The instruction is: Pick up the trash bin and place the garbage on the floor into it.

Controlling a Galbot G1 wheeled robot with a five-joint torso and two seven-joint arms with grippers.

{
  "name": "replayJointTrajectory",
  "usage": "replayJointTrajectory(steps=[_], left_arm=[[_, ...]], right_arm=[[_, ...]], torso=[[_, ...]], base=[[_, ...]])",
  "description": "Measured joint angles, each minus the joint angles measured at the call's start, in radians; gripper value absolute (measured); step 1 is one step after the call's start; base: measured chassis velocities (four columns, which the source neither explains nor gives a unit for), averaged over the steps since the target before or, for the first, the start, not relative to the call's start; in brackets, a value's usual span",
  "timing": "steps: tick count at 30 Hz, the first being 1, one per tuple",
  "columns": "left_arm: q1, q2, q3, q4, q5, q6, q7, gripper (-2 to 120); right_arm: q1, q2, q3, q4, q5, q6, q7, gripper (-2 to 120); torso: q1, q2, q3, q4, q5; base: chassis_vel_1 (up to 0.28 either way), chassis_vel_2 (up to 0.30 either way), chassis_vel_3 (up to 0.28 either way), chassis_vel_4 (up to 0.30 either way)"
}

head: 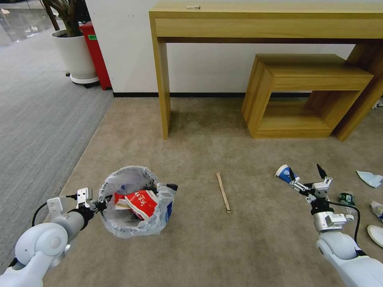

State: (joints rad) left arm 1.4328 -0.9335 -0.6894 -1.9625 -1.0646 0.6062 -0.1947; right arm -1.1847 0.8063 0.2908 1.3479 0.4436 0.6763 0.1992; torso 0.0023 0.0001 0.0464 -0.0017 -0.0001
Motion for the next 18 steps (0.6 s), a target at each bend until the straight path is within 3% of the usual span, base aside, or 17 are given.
replayJointTrajectory(steps=[18], left_arm=[[0.001, -0.006, 0.003, 0.003, 0.012, -0.002, 0.007, 0]], right_arm=[[0.009, 0.002, -0.012, -0.004, -0.001, 0.006, -0.012, 99]], torso=[[0.0, 0.0, 0.0, -0.0001, 0.0001]], base=[[-0.061, 0.057, 0.058, -0.062]])
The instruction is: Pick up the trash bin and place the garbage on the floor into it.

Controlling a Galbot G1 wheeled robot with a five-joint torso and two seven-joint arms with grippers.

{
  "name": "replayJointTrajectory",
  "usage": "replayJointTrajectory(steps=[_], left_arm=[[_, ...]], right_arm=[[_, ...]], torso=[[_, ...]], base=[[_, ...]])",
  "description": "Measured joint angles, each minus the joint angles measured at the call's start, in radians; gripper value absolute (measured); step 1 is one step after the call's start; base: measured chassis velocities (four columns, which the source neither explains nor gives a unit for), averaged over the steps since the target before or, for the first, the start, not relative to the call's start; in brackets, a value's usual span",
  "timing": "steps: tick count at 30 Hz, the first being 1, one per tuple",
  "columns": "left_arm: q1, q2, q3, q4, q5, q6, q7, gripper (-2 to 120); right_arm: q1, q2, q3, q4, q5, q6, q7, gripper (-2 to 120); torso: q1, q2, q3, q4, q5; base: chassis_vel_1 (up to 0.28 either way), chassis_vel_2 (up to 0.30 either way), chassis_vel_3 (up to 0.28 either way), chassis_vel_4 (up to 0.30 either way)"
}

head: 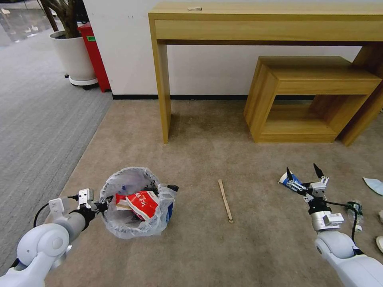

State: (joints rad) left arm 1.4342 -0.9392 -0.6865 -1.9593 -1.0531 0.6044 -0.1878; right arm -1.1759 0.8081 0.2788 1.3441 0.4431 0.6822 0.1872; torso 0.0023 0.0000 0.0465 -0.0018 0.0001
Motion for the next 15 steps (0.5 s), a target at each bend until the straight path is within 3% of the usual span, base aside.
replayJointTrajectory(steps=[15], left_arm=[[0.003, -0.005, -0.002, -0.001, 0.003, -0.001, 0.001, 0]], right_arm=[[0.012, 0.002, -0.008, -0.011, 0.001, 0.006, -0.006, 97]], torso=[[0.0, 0.0, 0.0, 0.0001, 0.0]], base=[[-0.076, 0.075, 0.07, -0.073]])
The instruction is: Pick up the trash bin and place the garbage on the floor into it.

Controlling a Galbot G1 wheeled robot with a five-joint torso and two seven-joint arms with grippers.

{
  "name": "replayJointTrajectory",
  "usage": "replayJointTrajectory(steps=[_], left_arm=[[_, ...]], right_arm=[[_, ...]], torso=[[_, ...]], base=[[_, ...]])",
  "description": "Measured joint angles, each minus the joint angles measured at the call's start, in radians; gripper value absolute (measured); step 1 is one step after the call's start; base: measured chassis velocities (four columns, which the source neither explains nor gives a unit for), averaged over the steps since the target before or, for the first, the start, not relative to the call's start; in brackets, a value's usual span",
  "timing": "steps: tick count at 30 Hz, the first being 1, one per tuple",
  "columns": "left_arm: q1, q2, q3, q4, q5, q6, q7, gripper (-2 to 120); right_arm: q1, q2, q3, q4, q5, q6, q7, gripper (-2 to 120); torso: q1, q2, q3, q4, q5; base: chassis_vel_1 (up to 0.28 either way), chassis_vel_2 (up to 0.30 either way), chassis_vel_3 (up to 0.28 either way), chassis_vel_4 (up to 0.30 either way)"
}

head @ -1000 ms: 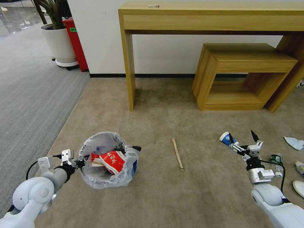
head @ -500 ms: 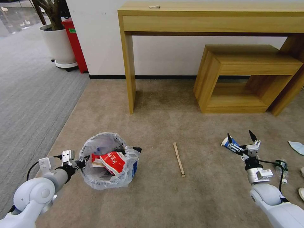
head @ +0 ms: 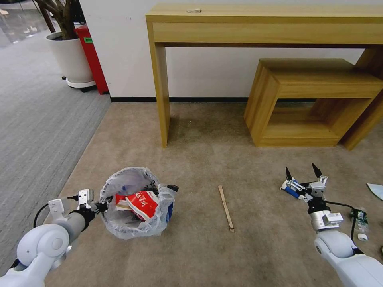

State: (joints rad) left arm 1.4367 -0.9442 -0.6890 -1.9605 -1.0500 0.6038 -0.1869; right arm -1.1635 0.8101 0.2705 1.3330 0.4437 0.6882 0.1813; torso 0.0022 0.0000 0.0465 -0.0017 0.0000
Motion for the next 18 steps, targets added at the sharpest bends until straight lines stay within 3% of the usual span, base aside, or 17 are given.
replayJointTrajectory(steps=[18], left_arm=[[-0.004, 0.004, 0.002, 0.001, -0.001, 0.0, -0.001, 0]], right_arm=[[0.01, -0.002, -0.007, -0.008, 0.005, 0.004, -0.008, 96]], torso=[[0.0, 0.0, 0.0, -0.0001, 0.0]], base=[[-0.086, 0.077, 0.083, -0.082]])
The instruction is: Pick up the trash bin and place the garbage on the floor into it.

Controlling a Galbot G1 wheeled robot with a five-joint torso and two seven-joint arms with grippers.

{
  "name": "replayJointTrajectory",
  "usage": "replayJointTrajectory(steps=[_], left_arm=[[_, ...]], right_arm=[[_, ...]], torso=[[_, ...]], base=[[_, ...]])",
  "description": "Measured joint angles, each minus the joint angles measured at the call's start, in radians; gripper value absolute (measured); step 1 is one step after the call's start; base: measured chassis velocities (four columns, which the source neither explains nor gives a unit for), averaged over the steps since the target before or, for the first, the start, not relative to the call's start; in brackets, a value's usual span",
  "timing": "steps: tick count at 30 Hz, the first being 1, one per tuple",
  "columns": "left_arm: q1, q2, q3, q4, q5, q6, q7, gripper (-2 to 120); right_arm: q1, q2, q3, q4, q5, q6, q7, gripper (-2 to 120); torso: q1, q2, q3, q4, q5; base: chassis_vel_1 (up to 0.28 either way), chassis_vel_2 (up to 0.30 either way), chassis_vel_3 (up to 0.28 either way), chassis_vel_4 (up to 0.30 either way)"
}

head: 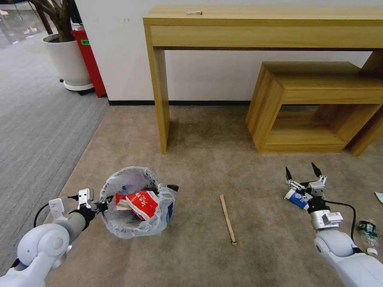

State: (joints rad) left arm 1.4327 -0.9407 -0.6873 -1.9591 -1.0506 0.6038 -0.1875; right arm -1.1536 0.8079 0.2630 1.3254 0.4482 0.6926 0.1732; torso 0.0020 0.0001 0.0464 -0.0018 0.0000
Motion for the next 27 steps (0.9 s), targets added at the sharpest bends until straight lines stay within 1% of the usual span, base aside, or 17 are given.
replayJointTrajectory(steps=[14, 18, 21, 22, 25, 26, 27], left_arm=[[-0.004, -0.004, 0.007, 0.005, 0.001, -0.001, -0.001, 0], [-0.005, -0.004, 0.008, 0.006, 0.001, -0.001, -0.001, 0], [-0.006, 0.001, 0.008, 0.01, 0.001, -0.001, -0.001, 0], [-0.006, 0.001, 0.008, 0.01, 0.001, -0.001, -0.001, 0], [-0.008, 0.003, 0.01, 0.014, 0.001, -0.001, -0.001, 0], [-0.008, 0.003, 0.01, 0.014, 0.001, -0.001, -0.001, 0], [-0.009, 0.003, 0.012, 0.015, 0.001, -0.001, -0.001, 0]], right_arm=[[0.007, 0.004, -0.009, -0.012, -0.001, 0.01, -0.001, 97], [0.017, 0.004, -0.023, -0.031, -0.005, 0.037, -0.006, 97], [0.021, -0.003, -0.055, -0.05, -0.004, 0.077, -0.043, 99], [0.021, -0.003, -0.055, -0.05, -0.004, 0.077, -0.043, 99], [0.022, -0.029, -0.107, -0.057, 0.024, 0.101, -0.111, 100], [0.022, -0.029, -0.107, -0.057, 0.024, 0.101, -0.111, 100], [0.023, -0.04, -0.13, -0.06, 0.033, 0.108, -0.131, 100]], torso=[[0.0, 0.0, 0.0, 0.0001, 0.0001], [0.0, 0.0, 0.0, 0.0001, -0.0001], [0.0, 0.0, 0.0, 0.0001, 0.0], [0.0, 0.0, 0.0, 0.0001, 0.0], [0.0, 0.0, 0.0, 0.0002, -0.0001], [0.0, 0.0, 0.0, 0.0002, -0.0001], [0.0, 0.0, 0.0, 0.0001, 0.0]], base=[[-0.086, 0.09, 0.083, -0.091], [-0.031, 0.037, 0.026, -0.032], [0.0, 0.0, 0.0, 0.0], [0.0, 0.0, 0.0, 0.0], [0.0, 0.0, 0.0, 0.0], [0.0, 0.0, 0.0, 0.0], [0.0, 0.0, 0.0, 0.0]])
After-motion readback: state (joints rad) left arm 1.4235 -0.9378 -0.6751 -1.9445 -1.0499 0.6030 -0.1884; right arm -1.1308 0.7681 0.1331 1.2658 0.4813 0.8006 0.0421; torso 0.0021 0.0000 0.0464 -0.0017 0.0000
